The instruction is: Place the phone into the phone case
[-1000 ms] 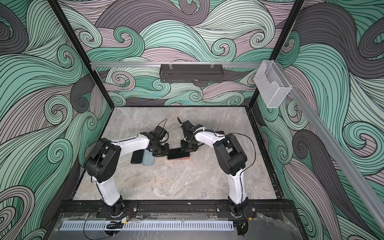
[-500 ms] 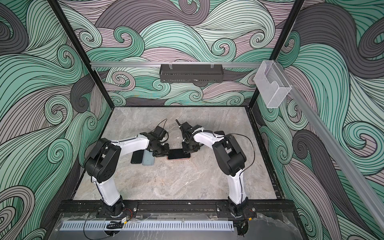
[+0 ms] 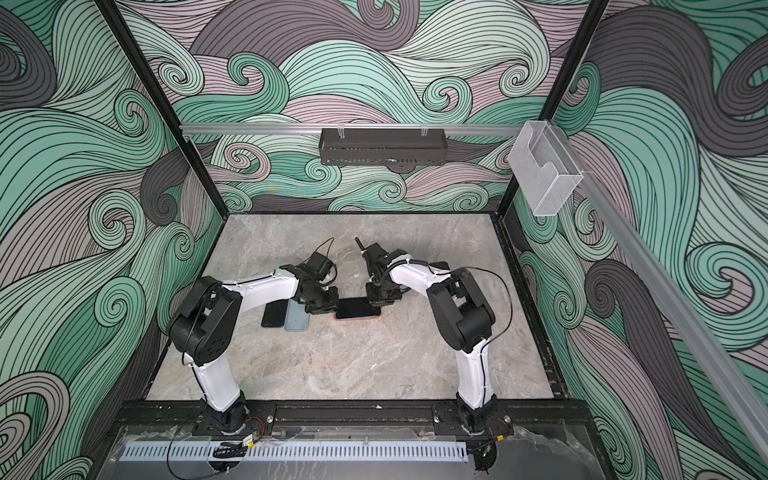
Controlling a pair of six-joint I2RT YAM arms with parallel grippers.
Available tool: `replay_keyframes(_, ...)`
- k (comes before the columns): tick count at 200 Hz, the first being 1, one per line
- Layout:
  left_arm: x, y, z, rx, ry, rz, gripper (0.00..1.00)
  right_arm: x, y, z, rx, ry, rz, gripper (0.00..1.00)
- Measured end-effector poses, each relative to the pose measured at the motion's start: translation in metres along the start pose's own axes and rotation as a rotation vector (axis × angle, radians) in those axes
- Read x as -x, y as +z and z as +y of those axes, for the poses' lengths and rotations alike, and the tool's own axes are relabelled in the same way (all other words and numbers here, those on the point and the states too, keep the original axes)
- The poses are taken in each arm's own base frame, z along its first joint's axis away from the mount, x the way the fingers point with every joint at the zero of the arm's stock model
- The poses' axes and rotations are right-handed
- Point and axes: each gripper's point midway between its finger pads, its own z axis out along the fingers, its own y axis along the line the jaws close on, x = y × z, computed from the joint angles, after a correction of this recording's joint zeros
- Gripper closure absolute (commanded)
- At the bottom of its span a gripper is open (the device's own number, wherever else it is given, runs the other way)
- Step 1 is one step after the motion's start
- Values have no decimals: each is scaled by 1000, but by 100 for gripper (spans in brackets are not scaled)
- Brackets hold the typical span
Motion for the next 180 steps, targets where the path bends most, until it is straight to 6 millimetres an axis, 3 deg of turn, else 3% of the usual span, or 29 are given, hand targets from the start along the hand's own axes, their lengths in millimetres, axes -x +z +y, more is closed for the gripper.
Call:
replay_keyframes(110,0,1,0,-78,-32,26,81,0,1,5,29,-5,-9,83)
replay_keyframes(180,-1,0,3,-70,-30,14,83,-4,1,7,-10,-42,-13,71)
